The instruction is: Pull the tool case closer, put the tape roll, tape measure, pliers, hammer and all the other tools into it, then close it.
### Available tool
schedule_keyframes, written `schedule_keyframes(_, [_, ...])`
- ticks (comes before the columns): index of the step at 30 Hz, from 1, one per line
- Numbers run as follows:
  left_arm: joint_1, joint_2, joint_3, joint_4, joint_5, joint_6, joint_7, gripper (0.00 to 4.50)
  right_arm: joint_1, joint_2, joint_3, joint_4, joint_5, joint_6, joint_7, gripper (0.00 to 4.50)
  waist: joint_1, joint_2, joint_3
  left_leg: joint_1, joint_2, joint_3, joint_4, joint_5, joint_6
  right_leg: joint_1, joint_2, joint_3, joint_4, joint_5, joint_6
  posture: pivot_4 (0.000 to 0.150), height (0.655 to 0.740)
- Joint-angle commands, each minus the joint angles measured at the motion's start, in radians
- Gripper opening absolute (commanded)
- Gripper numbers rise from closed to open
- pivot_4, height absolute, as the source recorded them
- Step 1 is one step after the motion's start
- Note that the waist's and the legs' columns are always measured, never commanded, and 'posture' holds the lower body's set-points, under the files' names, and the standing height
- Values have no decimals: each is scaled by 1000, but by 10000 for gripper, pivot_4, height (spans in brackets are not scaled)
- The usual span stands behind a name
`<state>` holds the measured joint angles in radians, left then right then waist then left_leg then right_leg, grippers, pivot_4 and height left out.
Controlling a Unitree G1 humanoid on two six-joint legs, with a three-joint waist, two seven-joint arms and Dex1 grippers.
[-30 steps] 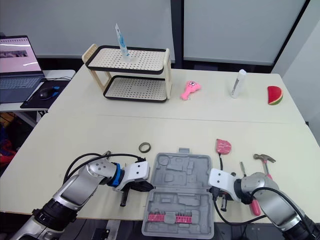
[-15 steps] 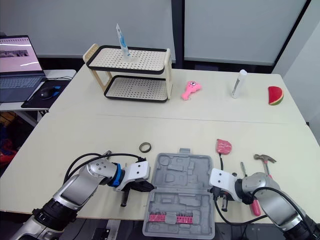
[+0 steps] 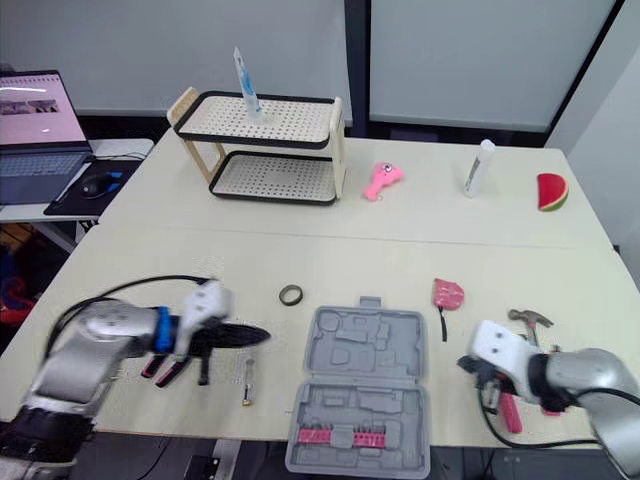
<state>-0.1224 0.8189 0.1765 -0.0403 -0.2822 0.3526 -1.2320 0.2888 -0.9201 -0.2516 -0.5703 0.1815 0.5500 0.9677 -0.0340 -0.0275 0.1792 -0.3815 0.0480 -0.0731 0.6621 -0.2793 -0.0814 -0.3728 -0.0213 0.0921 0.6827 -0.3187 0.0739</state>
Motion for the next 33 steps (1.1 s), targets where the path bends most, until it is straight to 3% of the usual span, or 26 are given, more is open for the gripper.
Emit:
schedule_keyframes(1, [51, 10, 170, 59, -61, -57, 54, 0, 73, 26, -175, -14, 35, -99, 25, 244, 1, 0, 0, 0, 0, 0, 0, 0, 0, 0, 0, 0, 0, 0, 0, 1500, 7350])
schedule_keyframes(5, [165, 66, 348, 230, -73, -85, 70, 0, 202, 64, -365, 52, 57, -176, 77, 244, -1, 0, -1, 1, 0, 1, 0, 0, 0, 1, 0, 1, -1, 0, 0, 1500, 7350])
schedule_keyframes(7, [240, 94, 397, 292, -82, -108, 30, 5361, 245, 62, -431, 104, 73, -199, 116, 0, -4, -1, 0, 1, 0, 1, -1, 0, 0, 0, 0, 1, -1, -1, -1, 1500, 7350])
schedule_keyframes(19, [475, 83, 482, 387, -101, -159, 11, 44101, 344, 12, -541, 275, 100, -251, 260, 24205, 0, -2, -1, 2, 1, 6, -2, -1, 0, 1, -1, 4, -2, -1, -1, 1500, 7350])
schedule_keyframes(24, [494, 68, 485, 379, -104, -168, 28, 45000, 389, 4, -540, 324, 69, -282, 283, 35322, 1, -2, -2, 2, 1, 6, -2, -1, 0, 1, -1, 4, -2, -1, -1, 1500, 7350])
schedule_keyframes(27, [502, 65, 480, 363, -110, -166, 39, 45000, 394, 6, -531, 339, 62, -301, 281, 44918, 1, -2, -2, 2, 1, 7, -2, -1, 0, 1, -1, 5, -2, -1, -1, 1500, 7350])
schedule_keyframes(33, [513, 76, 477, 312, -124, -158, 46, 45000, 352, 2, -513, 309, 91, -288, 266, 44918, -3, -2, -2, 3, 1, 7, -2, -1, 0, 1, 0, 5, -2, -1, -1, 1500, 7350])
